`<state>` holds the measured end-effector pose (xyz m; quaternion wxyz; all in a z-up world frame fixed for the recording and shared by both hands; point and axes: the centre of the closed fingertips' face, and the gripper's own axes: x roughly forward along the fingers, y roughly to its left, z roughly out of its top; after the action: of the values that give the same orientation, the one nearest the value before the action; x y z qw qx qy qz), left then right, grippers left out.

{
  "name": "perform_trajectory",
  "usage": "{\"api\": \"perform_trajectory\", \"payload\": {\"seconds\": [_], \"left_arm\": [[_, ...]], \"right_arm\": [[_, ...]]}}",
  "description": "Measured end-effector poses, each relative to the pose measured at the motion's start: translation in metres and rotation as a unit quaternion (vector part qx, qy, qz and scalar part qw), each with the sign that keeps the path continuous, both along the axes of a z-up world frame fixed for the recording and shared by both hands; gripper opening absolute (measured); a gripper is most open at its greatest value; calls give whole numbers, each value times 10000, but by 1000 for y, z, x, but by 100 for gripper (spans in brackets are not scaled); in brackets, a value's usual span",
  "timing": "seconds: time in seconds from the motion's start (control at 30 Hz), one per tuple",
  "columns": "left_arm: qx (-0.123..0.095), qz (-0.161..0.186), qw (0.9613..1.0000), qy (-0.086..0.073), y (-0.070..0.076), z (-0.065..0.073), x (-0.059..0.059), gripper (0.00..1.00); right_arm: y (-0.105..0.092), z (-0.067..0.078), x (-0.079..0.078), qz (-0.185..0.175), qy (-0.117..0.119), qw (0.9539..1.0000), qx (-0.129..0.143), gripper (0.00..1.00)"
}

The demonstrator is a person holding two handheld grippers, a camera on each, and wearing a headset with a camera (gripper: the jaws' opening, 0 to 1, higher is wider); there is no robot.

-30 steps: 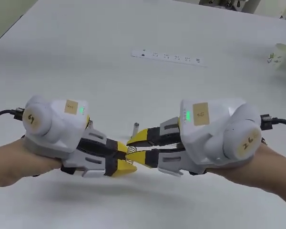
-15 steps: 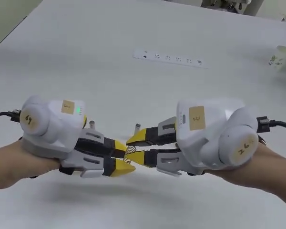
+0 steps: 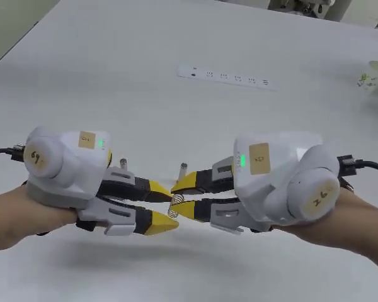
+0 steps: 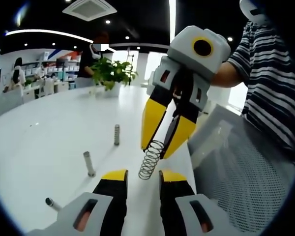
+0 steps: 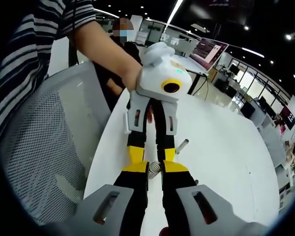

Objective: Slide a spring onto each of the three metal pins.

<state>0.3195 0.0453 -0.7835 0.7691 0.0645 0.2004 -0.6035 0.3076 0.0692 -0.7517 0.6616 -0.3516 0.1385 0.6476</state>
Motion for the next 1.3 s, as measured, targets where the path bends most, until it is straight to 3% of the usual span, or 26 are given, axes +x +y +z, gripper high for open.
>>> {"api": "perform_trajectory", "payload": {"seconds": [0.57,1.3], "left_arm": [[-25,257,9997,45,15,-3,0,31],[-110,880,9959,175,53,-8,-1,59]], "right_arm": [[-4,-3,4,-39,-68,9999,-87,7],[-13,-4,16,-265,-140,9995,-77,7]]}}
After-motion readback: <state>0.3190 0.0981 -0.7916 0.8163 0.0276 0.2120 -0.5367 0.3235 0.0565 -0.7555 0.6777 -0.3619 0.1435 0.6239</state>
